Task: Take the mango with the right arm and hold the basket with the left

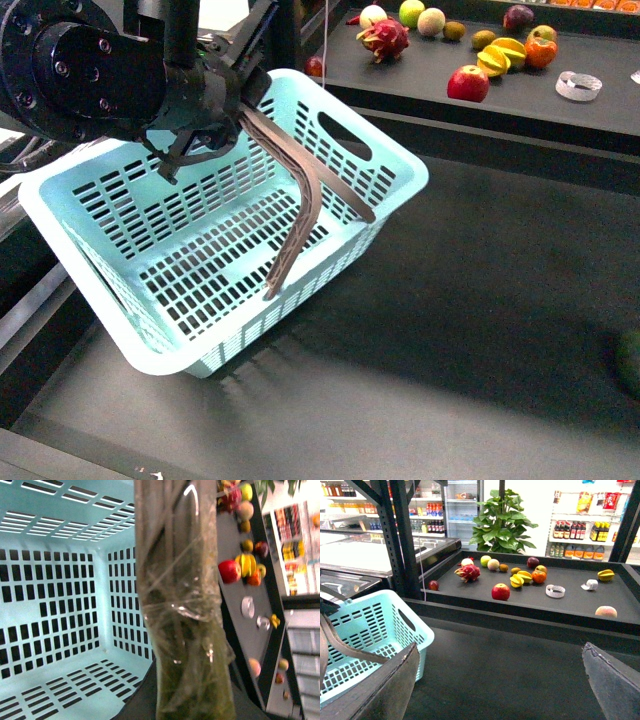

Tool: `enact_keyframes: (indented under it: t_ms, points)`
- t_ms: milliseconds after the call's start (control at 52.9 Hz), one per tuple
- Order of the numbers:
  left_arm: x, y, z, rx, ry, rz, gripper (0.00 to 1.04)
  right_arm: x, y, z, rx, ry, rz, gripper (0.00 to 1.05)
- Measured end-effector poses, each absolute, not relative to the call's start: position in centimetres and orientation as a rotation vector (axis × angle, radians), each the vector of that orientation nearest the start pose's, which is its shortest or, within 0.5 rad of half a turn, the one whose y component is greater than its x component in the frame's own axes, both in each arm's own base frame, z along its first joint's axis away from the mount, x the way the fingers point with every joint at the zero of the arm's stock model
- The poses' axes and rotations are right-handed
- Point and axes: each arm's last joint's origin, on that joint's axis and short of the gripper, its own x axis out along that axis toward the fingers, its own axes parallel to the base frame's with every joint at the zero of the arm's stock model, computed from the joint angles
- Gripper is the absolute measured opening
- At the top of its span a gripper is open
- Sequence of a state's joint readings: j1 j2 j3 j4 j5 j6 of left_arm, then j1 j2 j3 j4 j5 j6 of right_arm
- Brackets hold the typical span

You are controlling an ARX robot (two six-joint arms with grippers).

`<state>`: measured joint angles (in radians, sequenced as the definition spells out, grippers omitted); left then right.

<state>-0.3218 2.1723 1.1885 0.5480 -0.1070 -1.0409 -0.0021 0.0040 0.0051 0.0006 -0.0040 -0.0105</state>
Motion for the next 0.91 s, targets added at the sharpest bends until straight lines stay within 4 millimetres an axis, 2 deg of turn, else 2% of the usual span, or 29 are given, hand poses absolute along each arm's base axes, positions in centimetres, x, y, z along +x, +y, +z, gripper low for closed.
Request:
enact_keyframes:
  t_ms: [340,605,907]
  points:
    - [37.4,-16.8,14.5,-0.659,0.464,-0.325,0.07,9.8,0.0,16.5,-0.010,-0.002,0.002,0.97]
    - [34.8,-18.7,14.1,-0.453,0.417,-0.432,0.07,9.8,0.0,16.5,-0.010,-0.002,0.002,0.97]
    - [32.9,-21.2,15.5,-0.415,0.365,-0.565,0.07,9.8,0.0,16.5,-0.010,-0.002,0.002,0.97]
